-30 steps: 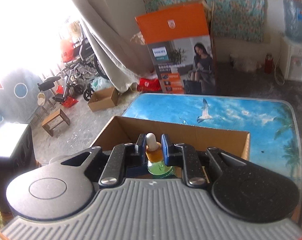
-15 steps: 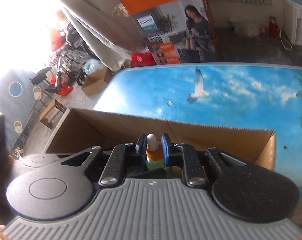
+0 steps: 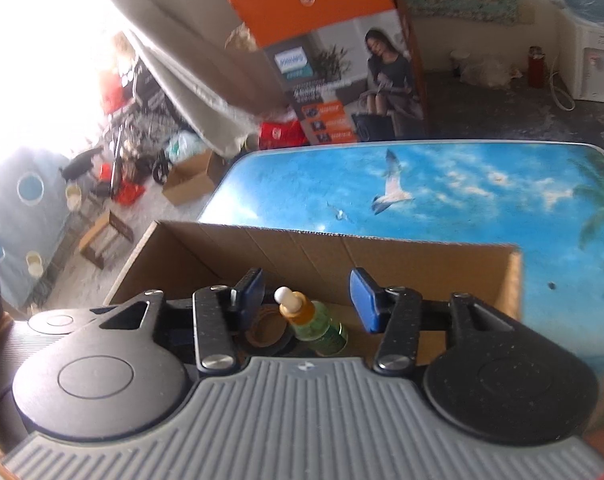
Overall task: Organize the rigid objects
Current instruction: 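Release the dropper bottle into the box and withdraw the right tool, then reach the right tool toward the gold jar and white charger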
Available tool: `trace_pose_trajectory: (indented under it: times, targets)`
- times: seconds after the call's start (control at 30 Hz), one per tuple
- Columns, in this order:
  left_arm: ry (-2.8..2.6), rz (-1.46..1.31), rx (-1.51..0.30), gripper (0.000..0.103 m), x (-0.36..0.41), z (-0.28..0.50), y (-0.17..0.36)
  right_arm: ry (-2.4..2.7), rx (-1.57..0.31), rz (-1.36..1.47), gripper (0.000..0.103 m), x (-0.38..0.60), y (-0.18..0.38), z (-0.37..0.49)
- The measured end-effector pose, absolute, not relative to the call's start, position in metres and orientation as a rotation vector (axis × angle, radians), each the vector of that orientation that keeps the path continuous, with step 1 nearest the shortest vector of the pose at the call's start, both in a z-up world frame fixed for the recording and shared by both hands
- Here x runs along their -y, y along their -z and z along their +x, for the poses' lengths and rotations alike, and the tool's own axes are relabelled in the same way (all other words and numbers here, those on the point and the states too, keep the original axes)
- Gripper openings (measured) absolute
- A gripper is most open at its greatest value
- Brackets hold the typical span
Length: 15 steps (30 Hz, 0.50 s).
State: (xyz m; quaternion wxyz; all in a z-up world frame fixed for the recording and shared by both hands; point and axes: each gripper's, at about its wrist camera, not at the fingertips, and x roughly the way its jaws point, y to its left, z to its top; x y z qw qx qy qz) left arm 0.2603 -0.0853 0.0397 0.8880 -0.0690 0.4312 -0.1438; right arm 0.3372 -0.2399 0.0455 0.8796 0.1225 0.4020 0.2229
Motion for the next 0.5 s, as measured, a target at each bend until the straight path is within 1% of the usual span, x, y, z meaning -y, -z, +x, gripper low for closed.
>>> trace_pose_trajectory:
  times: [0.07, 0.27, 0.4, 0.5]
  targets:
    - [0.327, -0.139, -0.872, 0.082, 0.081, 0.243, -0.049, -0.447, -0.795, 0.281, 0.049, 0.253, -0.061, 0.312]
    - [0.425, -0.066, -0.798, 0.092, 0.072, 0.174, -0.070, -0.427, -0.686, 0.416, 0.052, 0.293, -0.090, 0.217]
    - [0.507, -0.025, -0.792, 0.094, 0.065, 0.130, -0.068, -0.418, -0.657, 0.509, 0.052, 0.311, -0.087, 0.153]
    - [0.554, 0.002, -0.813, 0.094, 0.061, 0.101, -0.056, -0.406, -0.662, 0.573, 0.052, 0.316, -0.071, 0.111]
